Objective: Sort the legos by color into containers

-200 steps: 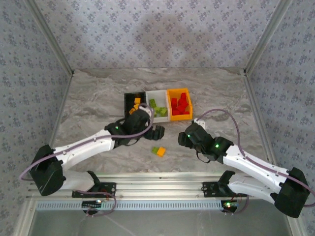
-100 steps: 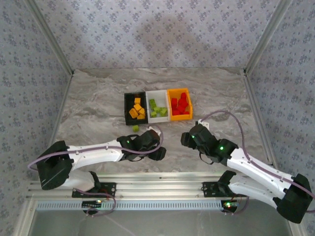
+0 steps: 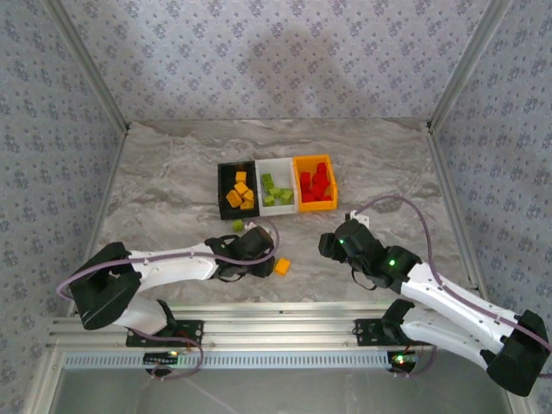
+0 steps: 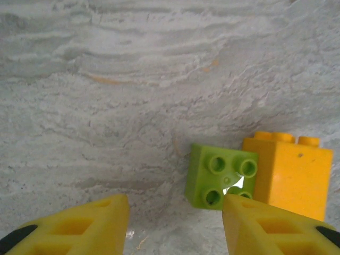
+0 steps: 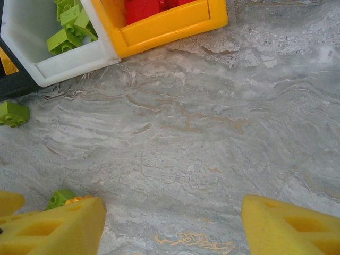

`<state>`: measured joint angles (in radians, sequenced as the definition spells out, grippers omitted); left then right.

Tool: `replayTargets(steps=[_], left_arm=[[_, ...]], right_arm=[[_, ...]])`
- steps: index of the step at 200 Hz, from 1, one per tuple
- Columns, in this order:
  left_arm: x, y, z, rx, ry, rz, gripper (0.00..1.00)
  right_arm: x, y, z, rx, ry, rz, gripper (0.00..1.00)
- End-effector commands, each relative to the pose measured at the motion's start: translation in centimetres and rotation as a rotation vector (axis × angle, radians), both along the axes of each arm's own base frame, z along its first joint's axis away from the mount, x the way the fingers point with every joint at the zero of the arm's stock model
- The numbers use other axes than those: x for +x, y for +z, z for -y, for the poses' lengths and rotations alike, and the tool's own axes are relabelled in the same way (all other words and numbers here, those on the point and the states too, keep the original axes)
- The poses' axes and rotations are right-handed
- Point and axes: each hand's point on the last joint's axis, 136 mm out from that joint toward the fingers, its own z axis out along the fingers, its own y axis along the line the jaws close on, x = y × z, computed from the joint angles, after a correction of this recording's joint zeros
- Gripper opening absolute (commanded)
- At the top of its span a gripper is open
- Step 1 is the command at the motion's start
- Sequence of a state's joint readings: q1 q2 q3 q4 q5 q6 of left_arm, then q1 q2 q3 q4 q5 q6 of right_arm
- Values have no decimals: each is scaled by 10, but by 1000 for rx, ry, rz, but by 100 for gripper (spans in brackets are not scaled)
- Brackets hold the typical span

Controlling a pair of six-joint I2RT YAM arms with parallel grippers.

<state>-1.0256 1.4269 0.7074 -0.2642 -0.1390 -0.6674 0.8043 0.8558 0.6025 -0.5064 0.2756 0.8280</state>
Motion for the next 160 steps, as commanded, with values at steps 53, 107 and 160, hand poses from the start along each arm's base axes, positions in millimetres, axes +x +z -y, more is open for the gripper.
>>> replayTargets(steps=[53, 107, 160], left_arm=[[3, -21, -7, 26, 27, -19, 47], [4, -21, -66, 114, 126, -24, 42], [8, 20, -62, -23, 122, 23, 61]], right_arm=[[-3, -3, 8, -8, -26, -20, 70], [-2, -2, 7, -2, -27, -14, 70], [0, -4, 4, 4, -25, -15, 70]])
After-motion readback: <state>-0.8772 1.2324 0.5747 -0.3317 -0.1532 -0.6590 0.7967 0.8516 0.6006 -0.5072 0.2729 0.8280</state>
